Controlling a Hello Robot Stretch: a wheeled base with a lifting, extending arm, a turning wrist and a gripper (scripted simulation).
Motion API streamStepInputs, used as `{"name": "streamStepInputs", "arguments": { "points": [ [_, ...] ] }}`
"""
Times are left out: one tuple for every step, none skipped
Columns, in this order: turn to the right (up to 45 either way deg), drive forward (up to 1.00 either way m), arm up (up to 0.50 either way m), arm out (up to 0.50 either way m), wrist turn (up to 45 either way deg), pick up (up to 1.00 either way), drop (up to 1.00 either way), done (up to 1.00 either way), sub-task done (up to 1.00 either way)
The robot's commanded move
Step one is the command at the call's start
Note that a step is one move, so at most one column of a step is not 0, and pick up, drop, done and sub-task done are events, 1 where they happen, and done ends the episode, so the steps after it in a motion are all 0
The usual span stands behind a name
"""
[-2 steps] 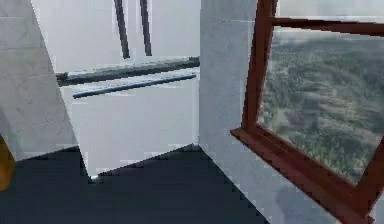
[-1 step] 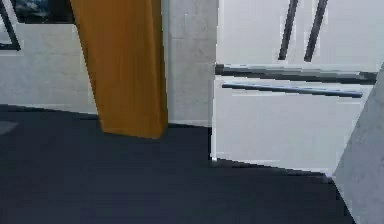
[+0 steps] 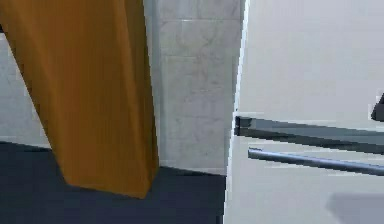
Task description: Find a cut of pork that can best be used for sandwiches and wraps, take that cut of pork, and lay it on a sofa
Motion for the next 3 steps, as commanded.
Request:
{"name": "streamStepInputs", "arguments": {
  "points": [
    [-45.0, 0.00, 0.00, 0.00, 0.0, 0.00, 0.00, 0.00, 0.00],
    [-30.0, 0.00, 0.00, 0.00, 0.0, 0.00, 0.00, 0.00, 0.00],
    [0.0, 0.95, 0.00, 0.00, 0.0, 0.00, 0.00, 0.00, 0.00]
  ]
}}
